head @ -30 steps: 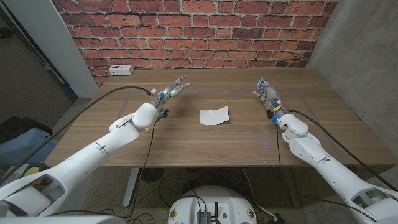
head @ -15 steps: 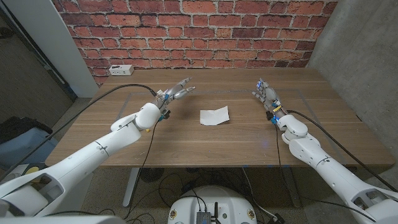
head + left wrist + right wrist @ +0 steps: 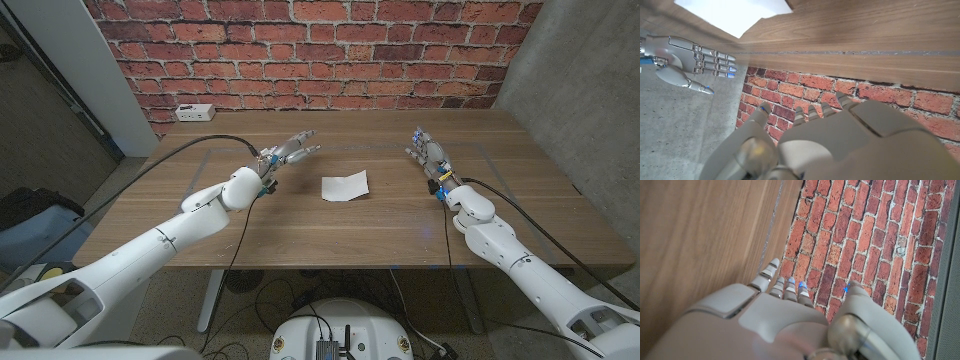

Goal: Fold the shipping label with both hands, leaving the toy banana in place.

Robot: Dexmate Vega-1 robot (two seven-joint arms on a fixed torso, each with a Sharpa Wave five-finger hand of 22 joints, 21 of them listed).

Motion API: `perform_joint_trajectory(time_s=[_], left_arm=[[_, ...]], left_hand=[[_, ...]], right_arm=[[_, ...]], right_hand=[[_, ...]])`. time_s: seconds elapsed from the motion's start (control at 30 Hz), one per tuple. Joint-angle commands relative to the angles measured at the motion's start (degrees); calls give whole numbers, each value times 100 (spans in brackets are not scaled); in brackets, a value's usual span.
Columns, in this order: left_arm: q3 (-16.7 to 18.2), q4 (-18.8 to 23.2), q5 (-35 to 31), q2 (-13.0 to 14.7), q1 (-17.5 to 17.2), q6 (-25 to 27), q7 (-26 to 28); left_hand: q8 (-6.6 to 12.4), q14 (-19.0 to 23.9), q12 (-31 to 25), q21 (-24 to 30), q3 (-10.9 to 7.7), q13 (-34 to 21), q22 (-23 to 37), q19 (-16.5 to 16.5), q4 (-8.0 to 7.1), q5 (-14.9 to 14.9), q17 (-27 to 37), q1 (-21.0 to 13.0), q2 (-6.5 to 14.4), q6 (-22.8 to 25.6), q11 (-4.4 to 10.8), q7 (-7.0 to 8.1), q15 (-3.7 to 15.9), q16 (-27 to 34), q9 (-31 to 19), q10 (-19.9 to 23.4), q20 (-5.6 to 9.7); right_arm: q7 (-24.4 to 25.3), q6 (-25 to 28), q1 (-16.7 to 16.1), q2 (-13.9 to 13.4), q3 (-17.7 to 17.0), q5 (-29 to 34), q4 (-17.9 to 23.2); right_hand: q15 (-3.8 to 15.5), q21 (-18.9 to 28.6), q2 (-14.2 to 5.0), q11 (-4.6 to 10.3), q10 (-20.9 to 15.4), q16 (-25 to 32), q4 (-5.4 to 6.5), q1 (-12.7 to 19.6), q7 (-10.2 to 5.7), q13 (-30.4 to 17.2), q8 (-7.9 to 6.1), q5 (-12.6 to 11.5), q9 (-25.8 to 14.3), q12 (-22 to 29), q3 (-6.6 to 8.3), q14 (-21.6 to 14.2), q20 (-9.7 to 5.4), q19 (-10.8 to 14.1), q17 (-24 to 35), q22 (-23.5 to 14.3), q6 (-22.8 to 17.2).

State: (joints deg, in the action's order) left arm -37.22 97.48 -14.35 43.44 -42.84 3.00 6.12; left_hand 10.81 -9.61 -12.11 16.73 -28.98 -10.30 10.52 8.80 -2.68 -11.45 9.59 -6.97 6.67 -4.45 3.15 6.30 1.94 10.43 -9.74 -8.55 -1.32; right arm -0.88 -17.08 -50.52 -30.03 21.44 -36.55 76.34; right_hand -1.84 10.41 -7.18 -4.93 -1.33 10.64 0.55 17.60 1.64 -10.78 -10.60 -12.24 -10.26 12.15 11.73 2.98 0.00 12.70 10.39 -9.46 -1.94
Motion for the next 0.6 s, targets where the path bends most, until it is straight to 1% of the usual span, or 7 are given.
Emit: perform_joint_trajectory(time_s=[0.03,0.23,0.33,0.6], left_arm=[[-114,21,-282,-14,38,-82,-134],[-198,84,-543,5,62,-52,-186],[-234,76,-592,14,103,-76,-301],[-290,138,-844,68,125,-118,-392]], left_hand=[[21,-213,-57,-19,4,-17,27,5,33,17,18,-80,4,40,-14,-2,75,5,-23,18,1],[24,-199,-57,-21,0,-17,27,-10,39,19,17,-89,7,70,-15,-2,90,6,-23,37,5],[22,-198,-55,-17,-2,-17,26,-28,42,19,17,-93,9,75,-17,-3,89,4,-23,41,14],[19,-200,-54,-17,-9,-18,26,-58,52,22,16,-107,15,98,-8,30,108,-2,-23,66,42]], right_arm=[[61,37,-76,-27,-2,25,78],[123,43,-123,-31,18,71,129],[161,10,-142,-31,42,136,160],[349,68,-221,-96,106,338,406]], right_hand=[[-20,38,-13,-30,-1,26,-17,50,20,-16,-35,0,-15,-24,35,2,43,19,8,-21,-11],[-20,35,-27,-29,-1,21,-39,80,11,-17,-32,5,-15,-29,55,6,44,10,4,-21,-8],[-26,35,-32,-40,-4,19,-50,94,6,-17,-32,8,-15,-31,64,8,44,8,2,-21,-11],[-19,33,-48,-31,-4,13,-87,140,3,-18,-34,20,-16,-38,92,14,37,-4,-3,-21,-24]])
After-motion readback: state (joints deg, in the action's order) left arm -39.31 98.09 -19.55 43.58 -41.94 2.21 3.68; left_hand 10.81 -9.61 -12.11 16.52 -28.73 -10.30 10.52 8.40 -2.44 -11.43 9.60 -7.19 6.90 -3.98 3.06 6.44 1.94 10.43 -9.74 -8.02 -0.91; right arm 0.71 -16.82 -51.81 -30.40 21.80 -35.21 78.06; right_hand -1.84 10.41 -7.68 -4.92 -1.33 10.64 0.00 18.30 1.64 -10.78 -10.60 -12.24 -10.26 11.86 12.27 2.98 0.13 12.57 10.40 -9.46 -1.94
